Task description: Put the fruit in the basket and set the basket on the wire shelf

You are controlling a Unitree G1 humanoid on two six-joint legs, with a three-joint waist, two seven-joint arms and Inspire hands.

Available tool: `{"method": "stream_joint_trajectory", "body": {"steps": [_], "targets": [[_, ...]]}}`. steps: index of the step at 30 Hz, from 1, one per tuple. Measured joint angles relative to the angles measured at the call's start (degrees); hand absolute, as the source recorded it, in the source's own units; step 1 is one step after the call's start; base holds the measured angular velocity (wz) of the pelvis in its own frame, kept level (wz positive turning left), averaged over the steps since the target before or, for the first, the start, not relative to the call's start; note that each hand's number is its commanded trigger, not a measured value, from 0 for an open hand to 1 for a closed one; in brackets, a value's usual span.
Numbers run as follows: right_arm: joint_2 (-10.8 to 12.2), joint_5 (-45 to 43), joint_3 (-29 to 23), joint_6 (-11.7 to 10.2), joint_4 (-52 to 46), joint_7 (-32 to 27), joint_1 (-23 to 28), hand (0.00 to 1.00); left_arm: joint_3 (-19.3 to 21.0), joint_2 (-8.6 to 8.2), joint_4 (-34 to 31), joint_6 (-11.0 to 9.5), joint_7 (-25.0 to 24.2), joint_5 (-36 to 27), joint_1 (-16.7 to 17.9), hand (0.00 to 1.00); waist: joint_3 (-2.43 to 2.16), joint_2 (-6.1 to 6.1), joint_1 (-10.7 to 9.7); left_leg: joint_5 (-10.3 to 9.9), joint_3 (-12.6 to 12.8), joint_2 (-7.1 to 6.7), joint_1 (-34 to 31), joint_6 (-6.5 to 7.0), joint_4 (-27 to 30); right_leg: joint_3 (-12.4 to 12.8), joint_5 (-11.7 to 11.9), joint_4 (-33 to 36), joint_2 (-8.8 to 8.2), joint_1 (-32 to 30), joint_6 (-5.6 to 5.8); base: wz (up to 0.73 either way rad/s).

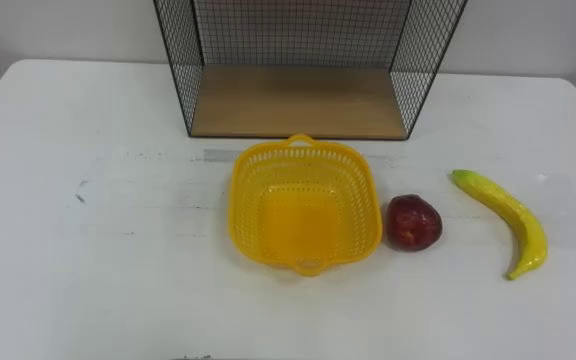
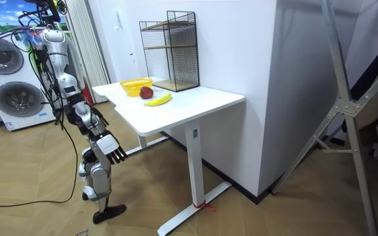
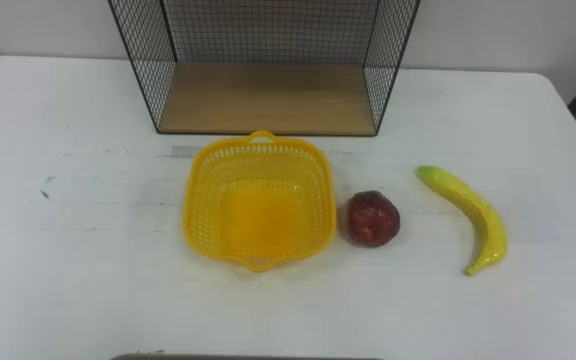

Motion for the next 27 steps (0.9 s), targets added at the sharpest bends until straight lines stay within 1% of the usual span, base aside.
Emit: {"method": "stream_joint_trajectory", "body": {"steps": [4,14,17,19,20,23,24,25,27], "targets": [[0.01,-0.21,-0.04,0.0,0.01,0.0,-0.01,0.0,-0.01,0.0,-0.02,0.0,0.0,-0.01,0.01,0.0,0.04,-0.13,0.0,0.0,0.01,0.0,-0.09,0.0,0.0,0.01,0.0,0.0,0.0,0.02,0.0,0.0],[0.02,0.71,-0.04,0.0,0.23,-0.14,-0.02,0.0,0.21,-0.02,-0.13,-0.06,0.0,-0.01,0.05,0.0,-0.02,0.01,0.1,0.0,0.03,0.0,0.12,0.0,-0.02,0.06,0.01,-0.04,0.0,0.03,0.0,0.0],[0.28,4.8,-0.09,0.06,1.44,-0.79,0.0,0.0,0.09,-0.01,-0.22,-0.07,0.05,0.06,0.09,0.0,0.0,0.04,0.07,0.0,0.04,0.0,0.13,0.0,-0.02,-0.02,0.0,-0.06,0.0,0.21,0.01,0.0],[0.36,7.6,-0.19,1.06,1.72,-1.33,0.25,0.0,0.22,-0.02,-0.19,-0.07,0.35,0.09,0.28,0.0,0.08,0.01,0.03,0.0,0.06,-0.01,0.23,0.0,-0.02,-0.04,0.0,-0.07,0.0,0.49,0.01,0.0],[0.4,8.2,-0.3,1.22,1.75,-1.44,0.33,0.0,0.26,-0.02,-0.21,-0.07,0.38,0.15,0.28,0.0,0.06,0.04,0.03,0.0,0.05,-0.01,0.26,0.0,-0.03,-0.04,0.0,-0.08,0.0,0.53,0.01,0.0],[0.8,11.96,-0.91,1.27,2.49,-2.89,0.55,0.0,0.49,-0.04,-0.22,-0.1,0.42,0.09,0.43,0.0,0.11,0.05,-0.09,0.0,-0.02,-0.01,0.4,0.0,-0.04,-0.1,0.0,-0.08,0.0,0.73,0.01,0.0],[1.16,14.58,-1.68,1.3,2.92,-3.46,0.77,0.0,0.64,-0.04,-0.28,-0.12,0.43,0.09,0.5,0.0,0.13,0.04,-0.16,0.0,-0.06,-0.01,0.49,0.0,-0.04,-0.1,0.0,-0.07,0.01,0.84,0.01,0.0],[1.47,17.2,-2.91,1.67,3.47,-3.92,0.89,0.0,1.21,-0.16,-0.32,-0.12,0.43,0.07,0.61,0.0,0.1,-0.23,-0.16,0.0,0.07,-0.01,0.66,0.0,-0.05,-0.03,0.0,-0.06,0.01,0.9,0.01,0.0],[1.55,20.48,-4.24,2.52,3.89,-4.56,1.2,0.0,1.85,-0.17,-0.59,-0.12,0.43,0.1,1.08,0.0,0.12,-0.33,-0.18,0.0,0.18,-0.01,0.76,0.0,-0.04,0.04,0.01,0.0,0.0,0.92,0.01,-0.02]]}}
